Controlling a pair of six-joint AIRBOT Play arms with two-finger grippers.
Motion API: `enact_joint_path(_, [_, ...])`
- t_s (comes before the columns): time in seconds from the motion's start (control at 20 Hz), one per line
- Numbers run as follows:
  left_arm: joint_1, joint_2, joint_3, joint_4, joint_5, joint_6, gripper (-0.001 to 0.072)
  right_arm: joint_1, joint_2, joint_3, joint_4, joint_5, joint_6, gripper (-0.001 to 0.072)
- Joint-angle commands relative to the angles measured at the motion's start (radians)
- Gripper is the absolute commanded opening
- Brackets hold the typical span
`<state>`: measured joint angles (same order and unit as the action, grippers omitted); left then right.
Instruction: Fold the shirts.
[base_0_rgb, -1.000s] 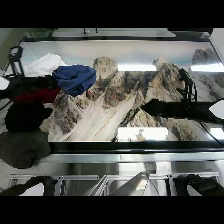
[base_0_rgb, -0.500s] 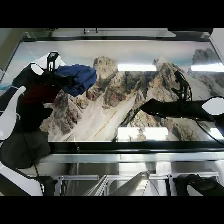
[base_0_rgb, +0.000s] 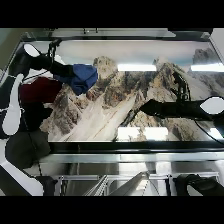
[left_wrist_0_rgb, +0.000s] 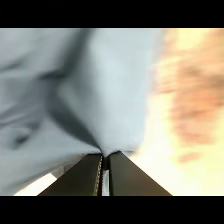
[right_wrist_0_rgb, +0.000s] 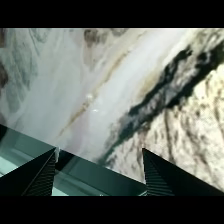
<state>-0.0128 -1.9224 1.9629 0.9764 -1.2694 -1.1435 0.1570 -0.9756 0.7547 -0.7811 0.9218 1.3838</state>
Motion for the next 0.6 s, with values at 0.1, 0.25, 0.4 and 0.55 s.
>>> enact_joint_path(0.1, [-0.072,0.206,0.069,-0.433,-0.068,-0.005,0.0005,-0.008,0.024,0.003,-0.003,0.004,-0.053,0.0587])
enact_joint_path(0.25, [-0.138,0.336,0.060,-0.508,0.018,-0.005,0.0013,-0.058,0.079,0.032,-0.010,0.052,-0.077,0.0586])
enact_joint_path(0.4, [-0.203,0.417,0.060,-0.497,0.077,-0.005,0.0014,-0.134,0.148,0.053,-0.011,0.068,-0.095,0.0586])
enact_joint_path(0.55, [-0.252,0.408,0.060,-0.496,0.035,-0.020,0.0014,-0.177,0.189,0.053,-0.011,0.103,-0.095,0.0586])
